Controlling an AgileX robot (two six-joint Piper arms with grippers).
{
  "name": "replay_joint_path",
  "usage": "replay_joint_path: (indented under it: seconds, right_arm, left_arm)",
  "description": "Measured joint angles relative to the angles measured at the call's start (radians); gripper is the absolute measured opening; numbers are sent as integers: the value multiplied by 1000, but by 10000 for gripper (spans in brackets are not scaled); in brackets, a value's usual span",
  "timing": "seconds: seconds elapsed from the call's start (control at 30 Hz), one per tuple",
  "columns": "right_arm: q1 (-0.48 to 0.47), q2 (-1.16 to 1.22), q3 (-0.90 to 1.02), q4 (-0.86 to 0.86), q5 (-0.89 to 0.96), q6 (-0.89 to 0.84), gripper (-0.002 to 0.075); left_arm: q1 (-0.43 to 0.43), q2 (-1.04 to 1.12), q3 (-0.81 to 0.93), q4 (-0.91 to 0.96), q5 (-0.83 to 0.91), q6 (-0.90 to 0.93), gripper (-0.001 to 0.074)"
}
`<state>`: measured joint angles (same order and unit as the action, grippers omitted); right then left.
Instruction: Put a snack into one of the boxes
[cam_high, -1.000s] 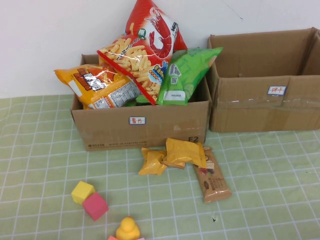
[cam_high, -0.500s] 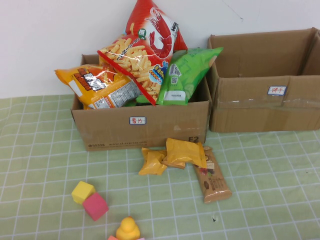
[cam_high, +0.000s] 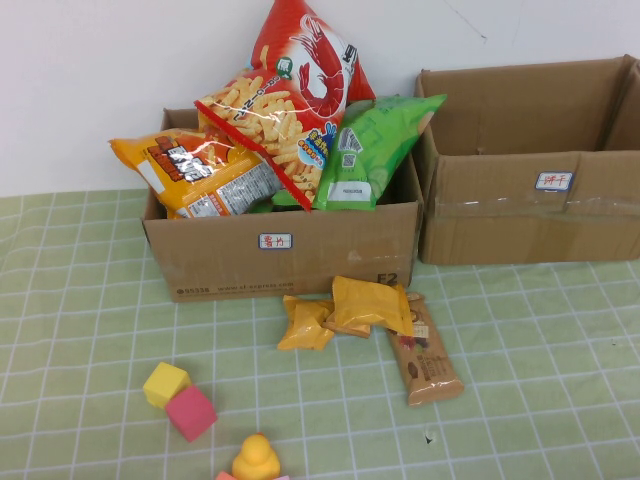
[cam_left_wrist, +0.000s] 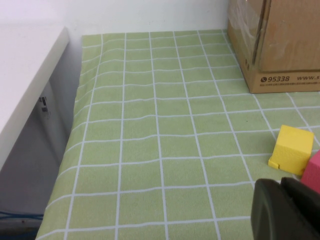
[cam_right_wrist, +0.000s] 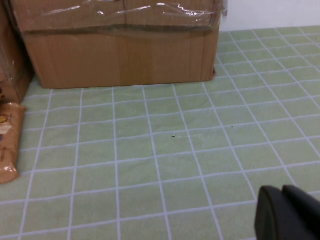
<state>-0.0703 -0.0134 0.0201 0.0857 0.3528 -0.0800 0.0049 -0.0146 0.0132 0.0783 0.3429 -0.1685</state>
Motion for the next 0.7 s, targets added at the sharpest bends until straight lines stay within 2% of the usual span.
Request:
replay_joint_path:
  seconds: [0.27, 0.7]
  right_arm:
    - [82, 0, 0, 0, 0, 7, -2]
    - [74, 0, 0, -36, 2, 45, -2]
  left_arm:
    - [0, 0, 0, 0, 0, 0, -3]
    - [0, 0, 0, 0, 0, 0, -3]
